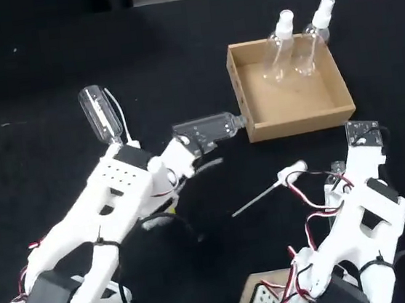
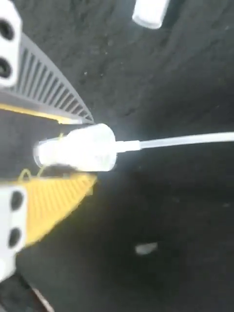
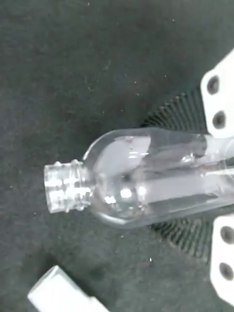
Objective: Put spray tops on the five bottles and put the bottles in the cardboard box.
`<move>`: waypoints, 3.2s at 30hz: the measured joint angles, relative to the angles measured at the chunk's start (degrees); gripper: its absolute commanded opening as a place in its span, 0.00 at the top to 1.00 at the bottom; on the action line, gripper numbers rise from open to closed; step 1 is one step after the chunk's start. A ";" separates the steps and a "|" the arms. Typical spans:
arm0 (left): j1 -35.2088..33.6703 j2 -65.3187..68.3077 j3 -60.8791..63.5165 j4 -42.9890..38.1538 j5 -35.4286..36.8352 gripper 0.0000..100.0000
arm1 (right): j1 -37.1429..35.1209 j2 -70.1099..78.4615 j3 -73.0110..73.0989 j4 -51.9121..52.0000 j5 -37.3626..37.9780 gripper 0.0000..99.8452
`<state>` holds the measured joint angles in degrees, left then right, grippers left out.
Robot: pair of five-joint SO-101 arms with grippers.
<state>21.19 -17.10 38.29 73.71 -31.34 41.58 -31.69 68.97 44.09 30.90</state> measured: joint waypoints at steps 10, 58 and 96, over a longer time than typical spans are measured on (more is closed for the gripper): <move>-11.52 -0.79 -5.10 8.44 -11.08 0.68 | 0.00 0.00 0.00 0.00 0.00 0.99; -31.47 -17.85 17.85 -14.95 17.14 0.68 | -0.26 0.00 0.00 -0.53 -1.49 0.99; -0.88 -18.99 35.08 -30.51 76.40 0.83 | -0.26 0.00 0.00 -0.53 -1.76 0.99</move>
<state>20.31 -36.09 73.36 43.21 45.05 41.32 -31.69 68.97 43.56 29.14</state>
